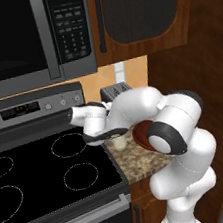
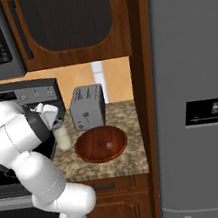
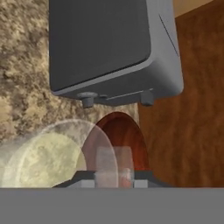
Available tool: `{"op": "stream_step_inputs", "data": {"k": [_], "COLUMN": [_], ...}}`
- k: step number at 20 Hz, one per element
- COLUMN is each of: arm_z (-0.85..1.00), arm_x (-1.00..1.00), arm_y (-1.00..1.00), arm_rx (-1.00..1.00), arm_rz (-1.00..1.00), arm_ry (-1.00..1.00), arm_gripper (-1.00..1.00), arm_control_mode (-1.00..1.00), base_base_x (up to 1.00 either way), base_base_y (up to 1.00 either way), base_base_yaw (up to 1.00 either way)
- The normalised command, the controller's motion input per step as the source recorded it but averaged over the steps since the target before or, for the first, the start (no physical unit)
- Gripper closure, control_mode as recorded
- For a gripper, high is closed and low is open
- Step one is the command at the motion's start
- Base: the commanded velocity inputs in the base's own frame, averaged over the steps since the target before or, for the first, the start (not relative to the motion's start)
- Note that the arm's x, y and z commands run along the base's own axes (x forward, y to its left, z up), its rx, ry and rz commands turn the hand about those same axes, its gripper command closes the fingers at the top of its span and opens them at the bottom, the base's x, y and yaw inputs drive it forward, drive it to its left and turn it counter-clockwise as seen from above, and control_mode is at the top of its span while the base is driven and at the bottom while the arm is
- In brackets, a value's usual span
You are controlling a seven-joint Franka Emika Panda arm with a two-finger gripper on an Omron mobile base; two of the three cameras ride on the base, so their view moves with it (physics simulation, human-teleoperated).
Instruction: Grab a lemon wedge from the fridge and one ice cube from the ice bowl, and put them in the glass of lemonade.
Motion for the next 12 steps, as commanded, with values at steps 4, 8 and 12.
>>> {"op": "stream_step_inputs", "data": {"k": [4, 8, 12], "arm_z": [0.0, 0.02, 0.0], "arm_x": [0.0, 0.0, -0.03], "arm_y": [0.05, 0.01, 0.0], "arm_rx": [0.0, 0.0, 0.02], "arm_rz": [-0.01, -0.02, -0.03], "arm_ry": [0.04, 0.03, 0.0], "arm_gripper": [-1.0, -1.0, -1.0], "arm_control_mode": [-1.0, -1.0, -1.0], "base_base_x": [0.0, 0.0, 0.0], "base_base_y": [0.0, 0.0, 0.0], "base_base_yaw": [0.0, 0.0, 0.0]}}
